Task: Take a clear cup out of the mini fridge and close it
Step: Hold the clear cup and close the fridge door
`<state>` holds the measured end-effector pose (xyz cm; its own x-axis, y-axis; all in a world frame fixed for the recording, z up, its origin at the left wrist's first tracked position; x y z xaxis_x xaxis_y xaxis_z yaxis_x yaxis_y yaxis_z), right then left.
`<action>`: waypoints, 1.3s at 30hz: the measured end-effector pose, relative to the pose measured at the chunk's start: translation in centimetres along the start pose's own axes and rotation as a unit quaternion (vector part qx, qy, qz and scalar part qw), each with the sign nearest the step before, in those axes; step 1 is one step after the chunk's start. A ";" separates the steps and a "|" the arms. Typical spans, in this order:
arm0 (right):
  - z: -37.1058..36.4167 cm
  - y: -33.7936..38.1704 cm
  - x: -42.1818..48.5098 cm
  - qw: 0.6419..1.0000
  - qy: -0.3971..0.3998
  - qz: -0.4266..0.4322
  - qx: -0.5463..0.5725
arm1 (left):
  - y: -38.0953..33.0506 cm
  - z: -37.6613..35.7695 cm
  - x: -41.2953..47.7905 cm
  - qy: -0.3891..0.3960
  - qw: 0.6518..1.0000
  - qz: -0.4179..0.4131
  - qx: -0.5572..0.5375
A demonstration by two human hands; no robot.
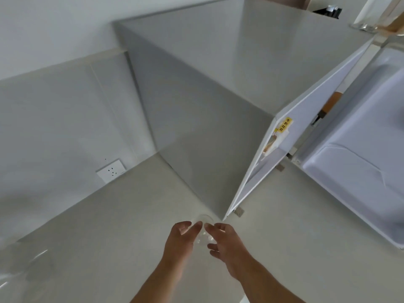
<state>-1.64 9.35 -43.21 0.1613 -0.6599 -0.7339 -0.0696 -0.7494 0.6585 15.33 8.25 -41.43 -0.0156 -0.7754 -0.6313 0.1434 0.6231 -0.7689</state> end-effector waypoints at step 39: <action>19.0 34.1 -32.4 0.743 -0.316 0.376 -0.455 | -40.5 -20.5 -20.0 -0.024 0.752 -0.518 0.407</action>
<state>-27.92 4.11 -0.16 -0.1016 -0.9826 0.1557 0.8345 0.0010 0.5510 -10.48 0.60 0.27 -0.5030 -0.8169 0.2821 0.6379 -0.5712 -0.5166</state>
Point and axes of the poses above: each hand's wrist, its own x-axis towards the middle knuckle, its own z-axis out of the back of the hand, y = z × x, the point moved 9 cm from there along x, towards the middle knuckle, and after that the axes turned 12 degrees about y, right-handed, at the moved point
